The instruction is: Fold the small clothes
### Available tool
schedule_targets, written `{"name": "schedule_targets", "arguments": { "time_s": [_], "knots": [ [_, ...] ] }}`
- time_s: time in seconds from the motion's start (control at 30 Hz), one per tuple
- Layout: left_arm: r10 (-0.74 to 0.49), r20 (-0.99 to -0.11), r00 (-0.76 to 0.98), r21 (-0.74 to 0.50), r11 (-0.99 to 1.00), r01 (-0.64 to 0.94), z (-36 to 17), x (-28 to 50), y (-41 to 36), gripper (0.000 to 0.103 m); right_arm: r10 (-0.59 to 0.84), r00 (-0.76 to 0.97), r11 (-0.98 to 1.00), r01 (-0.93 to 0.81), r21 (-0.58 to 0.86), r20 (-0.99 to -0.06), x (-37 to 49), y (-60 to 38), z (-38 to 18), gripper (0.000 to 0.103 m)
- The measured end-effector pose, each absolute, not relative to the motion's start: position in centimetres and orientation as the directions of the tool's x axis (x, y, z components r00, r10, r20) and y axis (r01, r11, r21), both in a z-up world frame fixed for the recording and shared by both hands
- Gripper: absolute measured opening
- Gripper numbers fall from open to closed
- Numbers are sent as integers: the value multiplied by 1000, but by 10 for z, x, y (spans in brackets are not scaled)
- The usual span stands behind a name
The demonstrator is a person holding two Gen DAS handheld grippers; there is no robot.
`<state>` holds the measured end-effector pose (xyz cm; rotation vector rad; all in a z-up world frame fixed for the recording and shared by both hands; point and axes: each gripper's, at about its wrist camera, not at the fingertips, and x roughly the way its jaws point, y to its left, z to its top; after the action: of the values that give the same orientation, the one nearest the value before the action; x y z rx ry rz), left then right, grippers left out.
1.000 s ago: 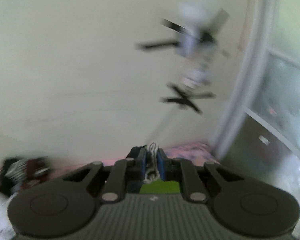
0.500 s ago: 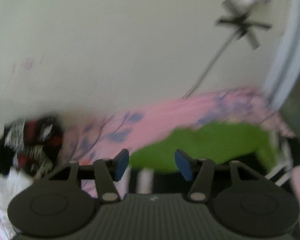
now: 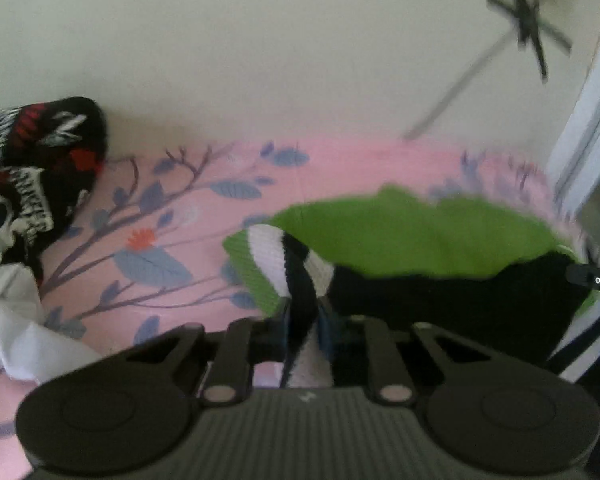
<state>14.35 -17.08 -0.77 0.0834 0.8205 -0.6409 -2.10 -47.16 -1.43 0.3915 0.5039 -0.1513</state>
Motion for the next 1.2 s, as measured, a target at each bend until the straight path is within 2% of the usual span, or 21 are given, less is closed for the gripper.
{"name": "schedule_targets", "arguments": {
  "time_s": [0.1,0.13,0.17,0.2,0.23,0.27,0.3,0.4,0.47,0.53,0.63,0.73,0.83,1.03,1.13,1.17,1.2],
  "knots": [
    [-517,-609,602,-210,836,507,-6,132,-159,13,-111,910,899,263,350,-399,-35,-478,-1,11],
    [-477,-600,642,-169,860,481,-11,129,-164,19,-130,902,893,286,347,-411,-32,-479,-6,11],
    [-424,-622,659,-116,881,458,-17,131,-174,27,-149,876,887,323,329,-459,-24,-480,-14,13],
    [-373,-660,652,-66,893,444,-25,134,-183,32,-165,829,884,365,293,-535,-13,-481,-28,21],
    [-341,-670,659,-29,900,435,-32,135,-188,44,-154,793,886,376,273,-589,-8,-482,-40,21],
    [-326,-656,681,-9,905,425,-31,133,-188,48,-165,814,884,372,282,-558,-17,-482,-40,40],
    [-335,-657,675,-19,903,429,-28,133,-184,48,-140,827,869,366,333,-544,-30,-487,-33,52],
    [-368,-636,678,-101,911,400,-14,132,-163,48,-162,906,804,351,480,-391,-98,-507,-10,54],
    [-393,-582,712,-160,914,374,-1,127,-148,48,-214,918,738,377,560,-335,-148,-523,-3,58],
    [-448,-546,708,-220,892,395,10,125,-143,48,-243,908,635,414,653,-341,-192,-545,-10,58],
    [-528,-543,653,-258,845,468,15,122,-159,48,-240,897,461,441,770,-370,-244,-561,-30,58],
    [-561,-569,601,-230,810,539,2,111,-187,48,-246,882,348,467,813,-402,-265,-565,-48,58],
    [-541,-619,569,-182,804,566,-24,107,-206,47,-283,852,277,513,813,-441,-263,-574,-59,58],
    [-502,-620,603,-82,805,587,-34,98,-217,47,-410,779,140,568,811,-475,-245,-587,-64,52],
    [-503,-618,604,-79,805,588,-34,98,-214,47,-484,718,131,625,770,-500,-234,-593,-65,27],
    [-510,-616,600,-91,803,588,-34,99,-213,47,-490,699,129,649,750,-521,-232,-596,-67,16],
    [-517,-615,595,-104,802,589,-34,102,-211,47,-495,691,129,659,741,-528,-229,-599,-73,14]
  ]
}}
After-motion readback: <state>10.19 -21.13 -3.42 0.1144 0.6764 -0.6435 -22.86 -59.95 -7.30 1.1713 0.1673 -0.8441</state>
